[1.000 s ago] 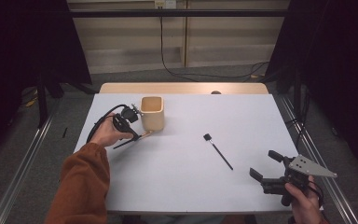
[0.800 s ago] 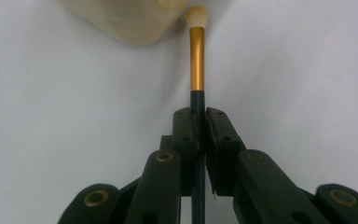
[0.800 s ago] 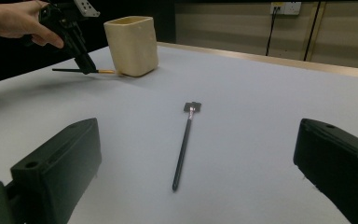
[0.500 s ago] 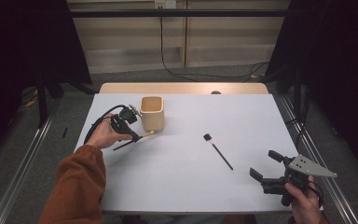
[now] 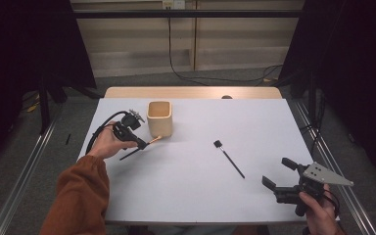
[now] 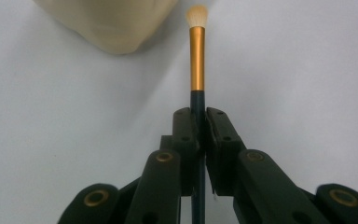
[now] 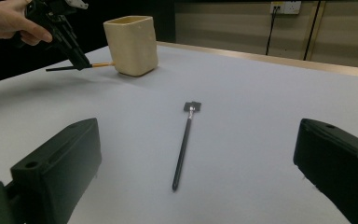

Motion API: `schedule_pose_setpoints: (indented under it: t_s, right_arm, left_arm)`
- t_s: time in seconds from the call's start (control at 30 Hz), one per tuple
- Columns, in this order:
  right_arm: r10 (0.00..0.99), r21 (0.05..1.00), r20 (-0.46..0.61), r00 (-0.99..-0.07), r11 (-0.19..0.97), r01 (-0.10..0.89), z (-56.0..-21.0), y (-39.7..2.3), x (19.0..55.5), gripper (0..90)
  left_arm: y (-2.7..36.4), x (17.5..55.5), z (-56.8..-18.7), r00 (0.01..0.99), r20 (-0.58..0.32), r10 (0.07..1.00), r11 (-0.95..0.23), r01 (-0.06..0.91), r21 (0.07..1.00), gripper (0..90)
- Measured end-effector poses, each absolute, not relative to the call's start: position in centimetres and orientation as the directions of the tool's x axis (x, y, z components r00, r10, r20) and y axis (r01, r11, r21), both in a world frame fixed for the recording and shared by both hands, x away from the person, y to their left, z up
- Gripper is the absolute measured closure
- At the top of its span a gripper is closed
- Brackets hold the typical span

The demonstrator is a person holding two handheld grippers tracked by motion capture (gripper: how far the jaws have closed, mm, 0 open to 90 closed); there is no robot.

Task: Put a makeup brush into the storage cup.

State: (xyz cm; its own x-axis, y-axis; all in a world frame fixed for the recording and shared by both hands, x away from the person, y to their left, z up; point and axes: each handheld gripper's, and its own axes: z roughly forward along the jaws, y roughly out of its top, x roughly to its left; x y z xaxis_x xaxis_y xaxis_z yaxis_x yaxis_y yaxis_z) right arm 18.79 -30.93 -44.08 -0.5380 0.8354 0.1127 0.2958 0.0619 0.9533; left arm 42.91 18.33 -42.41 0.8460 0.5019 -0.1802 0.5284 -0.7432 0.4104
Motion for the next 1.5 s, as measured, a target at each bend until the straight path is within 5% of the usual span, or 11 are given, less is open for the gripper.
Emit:
schedule_pose_setpoints:
  t_s: [0.43, 1.5]
  right_arm:
    - [0.837, 0.951, 0.116, -0.535, 0.062, 0.304, -44.1, -30.9, 18.8, 0.2]
    - [0.832, 0.95, 0.111, -0.544, 0.073, 0.305, -44.2, -30.8, 18.8, 0.0]
  left_arm:
    - [19.8, 41.9, -42.3, 0.817, -0.26, 0.514, -0.585, 0.556, 0.59, 83.3]
    - [19.4, 39.3, -40.1, 0.819, -0.19, 0.542, -0.369, 0.434, 0.822, 83.3]
